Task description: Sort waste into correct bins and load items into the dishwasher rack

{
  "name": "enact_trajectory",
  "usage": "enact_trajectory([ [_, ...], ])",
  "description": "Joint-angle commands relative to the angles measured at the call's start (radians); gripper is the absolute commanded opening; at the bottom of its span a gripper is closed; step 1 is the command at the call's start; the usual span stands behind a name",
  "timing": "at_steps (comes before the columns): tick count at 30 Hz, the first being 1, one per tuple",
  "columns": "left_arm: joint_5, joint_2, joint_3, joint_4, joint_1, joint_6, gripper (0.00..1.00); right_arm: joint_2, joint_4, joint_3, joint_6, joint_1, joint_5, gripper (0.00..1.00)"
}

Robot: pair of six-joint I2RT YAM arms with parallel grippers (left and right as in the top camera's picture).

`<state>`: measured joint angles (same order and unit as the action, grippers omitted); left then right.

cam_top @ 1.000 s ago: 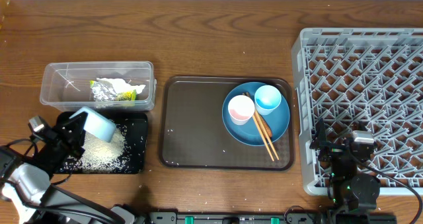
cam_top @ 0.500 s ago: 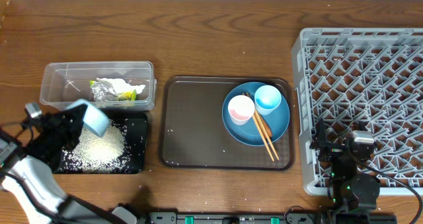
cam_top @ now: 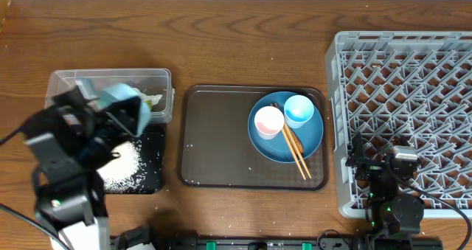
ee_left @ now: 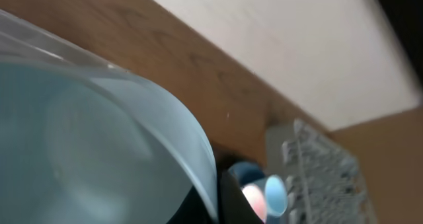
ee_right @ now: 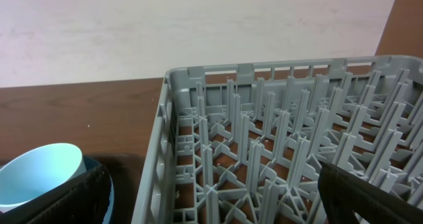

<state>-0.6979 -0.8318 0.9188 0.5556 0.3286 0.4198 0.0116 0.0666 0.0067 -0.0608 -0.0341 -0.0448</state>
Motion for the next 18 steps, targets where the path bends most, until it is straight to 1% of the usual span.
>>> enact_trajectory([
  [1,0.312,0.029,0.023,0.036,-0.16,-0.047,0.06,-0.007,0.003,-0.002,-0.01,0.021,-0.007,0.99],
  [3,0.392,0.02,0.023,0.057,-0.261,-0.08,0.06,-0.007,0.003,-0.001,-0.01,0.021,-0.007,0.99],
  [7,0.498,-0.03,0.023,0.089,-0.439,-0.134,0.06,-0.007,0.003,-0.001,-0.01,0.021,-0.007,0.99],
  [12,0.663,-0.151,0.022,0.139,-0.633,-0.135,0.06,-0.007,0.003,-0.001,-0.01,0.021,-0.007,0.99],
  [14,0.689,-0.208,0.022,0.148,-0.697,-0.135,0.06,-0.007,0.003,-0.001,-0.01,0.021,-0.007,0.99],
  [18,0.692,-0.341,0.021,0.143,-0.802,-0.13,0.06,-0.007,0.003,-0.002,-0.01,0.021,-0.007,0.99],
])
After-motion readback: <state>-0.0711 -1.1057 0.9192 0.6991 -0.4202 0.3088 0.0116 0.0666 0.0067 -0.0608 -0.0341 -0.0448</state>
